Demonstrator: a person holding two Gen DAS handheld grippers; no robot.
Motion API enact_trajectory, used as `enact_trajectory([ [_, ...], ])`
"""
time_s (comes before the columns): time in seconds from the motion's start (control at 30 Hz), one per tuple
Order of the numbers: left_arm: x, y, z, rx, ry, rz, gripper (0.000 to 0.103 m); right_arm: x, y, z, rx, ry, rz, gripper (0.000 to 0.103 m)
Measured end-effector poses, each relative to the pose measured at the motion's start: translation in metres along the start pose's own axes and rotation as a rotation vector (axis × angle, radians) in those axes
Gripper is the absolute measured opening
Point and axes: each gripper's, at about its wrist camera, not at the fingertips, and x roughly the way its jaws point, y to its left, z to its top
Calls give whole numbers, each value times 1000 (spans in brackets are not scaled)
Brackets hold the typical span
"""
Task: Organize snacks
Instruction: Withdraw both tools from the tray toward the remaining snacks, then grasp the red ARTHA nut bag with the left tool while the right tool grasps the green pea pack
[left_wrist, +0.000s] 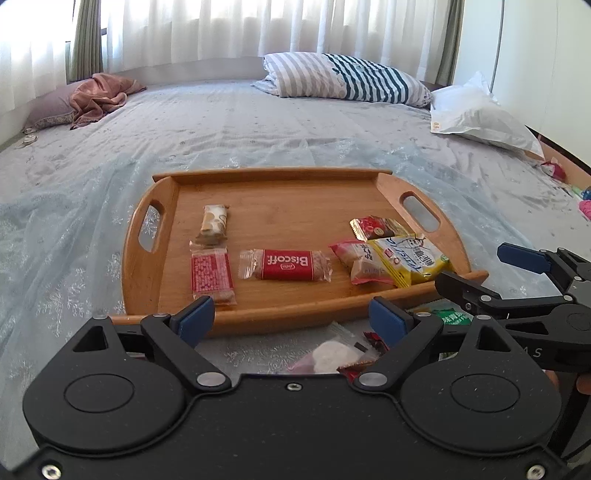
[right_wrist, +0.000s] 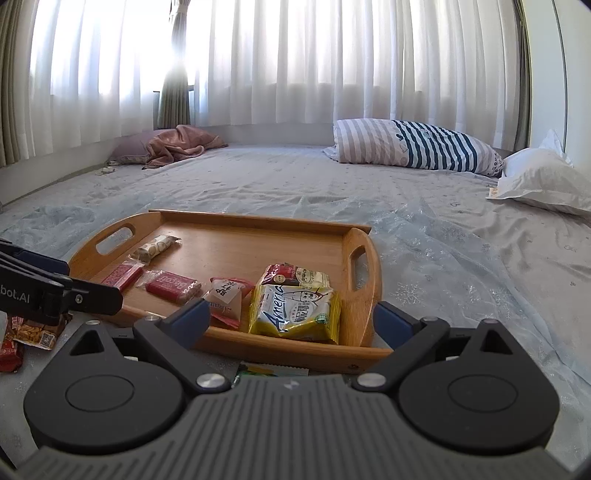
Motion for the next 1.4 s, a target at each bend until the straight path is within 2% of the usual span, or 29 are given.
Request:
enact_trajectory([
  [0.37,-21,-14,-23,-7,-13,18,91,-18,-1,-18,21,-4,-11,92],
  [0.8,-37,-32,-54,23,-10,-14,91,-30,2,-39,75,18,16,73],
  [0.9,-39,-36,-56,35,-12,-31,83,-29,5,-42,69,25,16,70],
  [1.07,-37,-42,-61,50,5,-67,62,-24,8,-45,60,40,15,64],
  [1.4,-22,-42,-64,21,49,-93,47,-16,17,-48,60,56,33,62],
])
